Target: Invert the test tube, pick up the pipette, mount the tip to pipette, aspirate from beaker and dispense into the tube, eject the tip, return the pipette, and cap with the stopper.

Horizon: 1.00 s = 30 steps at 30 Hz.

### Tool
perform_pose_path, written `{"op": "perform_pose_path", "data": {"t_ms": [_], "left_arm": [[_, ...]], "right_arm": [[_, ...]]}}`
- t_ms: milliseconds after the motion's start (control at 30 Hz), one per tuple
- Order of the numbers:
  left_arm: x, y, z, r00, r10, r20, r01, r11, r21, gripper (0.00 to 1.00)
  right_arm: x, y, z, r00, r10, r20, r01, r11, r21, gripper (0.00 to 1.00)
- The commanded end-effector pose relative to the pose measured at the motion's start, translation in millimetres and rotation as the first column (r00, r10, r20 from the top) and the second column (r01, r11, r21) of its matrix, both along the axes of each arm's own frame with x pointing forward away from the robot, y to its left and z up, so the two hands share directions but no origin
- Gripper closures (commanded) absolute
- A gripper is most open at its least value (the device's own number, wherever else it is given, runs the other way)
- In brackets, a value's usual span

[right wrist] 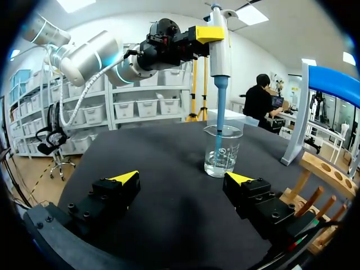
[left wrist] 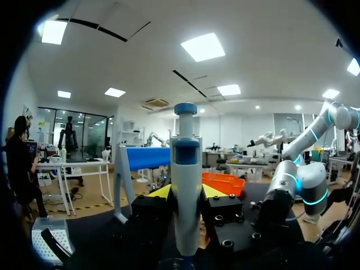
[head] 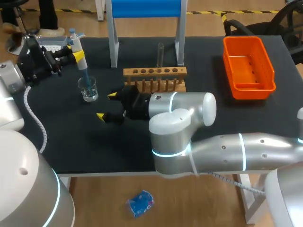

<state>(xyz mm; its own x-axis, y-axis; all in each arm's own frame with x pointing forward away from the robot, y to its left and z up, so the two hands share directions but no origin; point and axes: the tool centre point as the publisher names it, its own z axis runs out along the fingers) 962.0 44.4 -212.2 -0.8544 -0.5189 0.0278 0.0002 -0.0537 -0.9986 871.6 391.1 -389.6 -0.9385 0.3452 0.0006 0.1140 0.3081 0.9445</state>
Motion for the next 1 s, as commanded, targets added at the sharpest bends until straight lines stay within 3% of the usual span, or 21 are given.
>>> {"op": "perform_pose_path", "data": {"t_ms": [33,467,767,1000], "left_arm": [[-1.7,-1,1.3,1.000,0.010,0.002,-0.010,1.000,0.002,1.00],[-1.7,-1,1.3,1.000,0.010,0.002,-0.010,1.000,0.002,1.00],[-1.7,-1,1.3,1.000,0.010,0.002,-0.010,1.000,0.002,1.00],[-1.7,-1,1.3,1.000,0.010,0.002,-0.010,1.000,0.002,1.00]], "right_arm": [[0.6,1,0,1.000,0.001,-0.001,-0.001,1.000,-0.002,0.00],[0.4,-2,3,1.000,0.012,-0.002,-0.012,1.000,-0.012,0.00],[-9.9,-33,57,0.992,0.119,0.038,-0.115,0.990,-0.078,0.00],[-17.7,-55,97,0.978,0.209,0.016,-0.205,0.971,-0.119,0.00]]}}
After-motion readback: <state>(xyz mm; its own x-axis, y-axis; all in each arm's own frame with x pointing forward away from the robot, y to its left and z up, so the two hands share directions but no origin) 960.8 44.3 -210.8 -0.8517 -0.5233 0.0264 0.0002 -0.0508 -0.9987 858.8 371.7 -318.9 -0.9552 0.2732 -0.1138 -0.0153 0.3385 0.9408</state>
